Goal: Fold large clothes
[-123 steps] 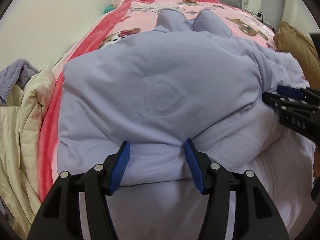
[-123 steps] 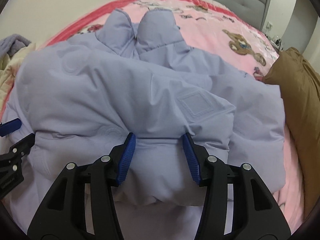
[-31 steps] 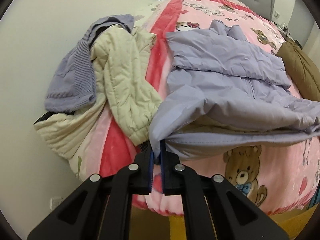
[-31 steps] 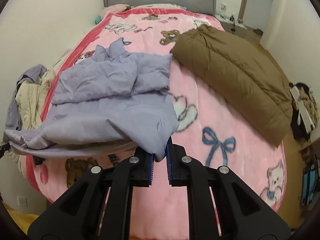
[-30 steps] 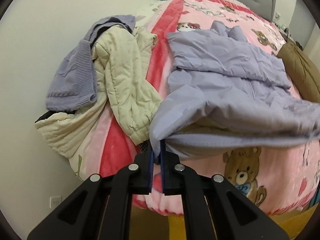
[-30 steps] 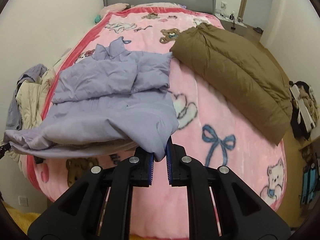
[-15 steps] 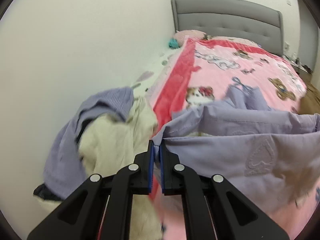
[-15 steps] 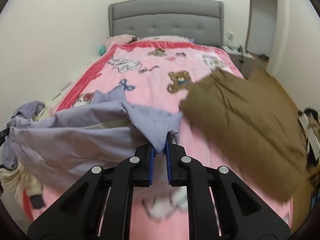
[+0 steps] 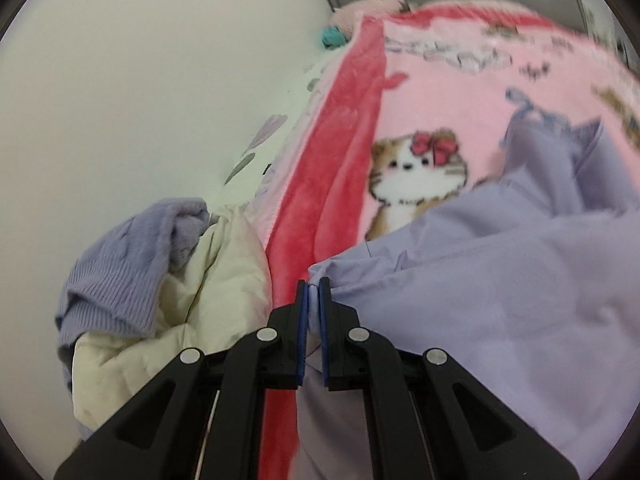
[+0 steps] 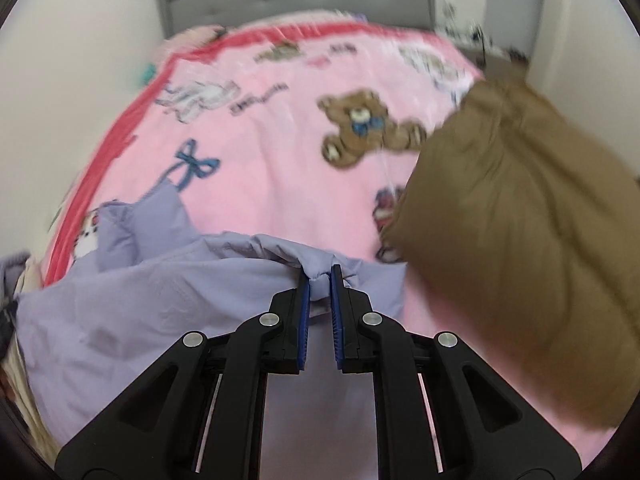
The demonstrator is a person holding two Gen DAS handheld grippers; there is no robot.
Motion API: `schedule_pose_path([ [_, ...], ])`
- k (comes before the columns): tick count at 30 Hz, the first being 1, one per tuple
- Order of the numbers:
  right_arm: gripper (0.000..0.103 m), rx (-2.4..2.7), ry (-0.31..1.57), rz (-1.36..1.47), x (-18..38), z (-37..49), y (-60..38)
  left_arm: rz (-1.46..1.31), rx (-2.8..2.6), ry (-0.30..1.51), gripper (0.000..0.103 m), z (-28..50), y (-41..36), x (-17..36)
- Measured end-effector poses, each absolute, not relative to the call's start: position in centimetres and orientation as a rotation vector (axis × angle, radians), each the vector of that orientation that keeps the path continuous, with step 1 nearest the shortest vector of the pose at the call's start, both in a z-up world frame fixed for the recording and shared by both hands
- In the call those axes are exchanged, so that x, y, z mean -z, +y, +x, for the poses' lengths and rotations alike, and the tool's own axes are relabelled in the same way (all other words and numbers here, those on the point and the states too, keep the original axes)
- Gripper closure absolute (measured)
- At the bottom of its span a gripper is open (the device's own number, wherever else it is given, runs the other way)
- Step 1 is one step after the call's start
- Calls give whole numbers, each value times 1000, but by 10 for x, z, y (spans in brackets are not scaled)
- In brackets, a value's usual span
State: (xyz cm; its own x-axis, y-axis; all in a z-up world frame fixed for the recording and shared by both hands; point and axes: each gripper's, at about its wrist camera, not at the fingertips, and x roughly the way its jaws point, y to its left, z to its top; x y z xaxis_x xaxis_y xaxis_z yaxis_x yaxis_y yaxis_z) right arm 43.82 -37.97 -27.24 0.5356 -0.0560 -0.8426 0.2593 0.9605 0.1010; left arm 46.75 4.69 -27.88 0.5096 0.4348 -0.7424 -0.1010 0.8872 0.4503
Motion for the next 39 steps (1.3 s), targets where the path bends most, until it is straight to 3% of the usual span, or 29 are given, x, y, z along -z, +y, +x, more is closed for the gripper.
schedule_pose_path([
  [7,92,197,1049,160,316,471,-367,452,-347,1041,98,491,51,315],
  [9,87,153,985,222,311,468,-373,456,-333,1054,98,496,52,321],
  [13,57,15,757,435,283,441,-402,440,-312,1009,98,492,51,322],
  [15,59,-48,755,425,275,435,-406,437,-311,998,98,491,50,322],
  [17,71,-140,787,363,273,433,-401,419,-313,984,98,488,51,318],
  [20,80,-281,876,238,279,435,-376,355,-295,874,98,470,56,293],
  [23,81,-230,923,20,288,440,-348,363,-187,654,98,429,49,264],
  [25,81,-191,933,-51,297,447,-339,413,-134,603,98,411,42,261],
  [27,87,-145,964,-43,305,455,-340,429,-67,650,98,407,37,267],
  [31,87,-36,1046,-109,328,474,-336,495,-30,823,97,426,32,304],
  [39,88,73,1102,-150,362,488,-338,577,-30,917,97,460,21,339],
])
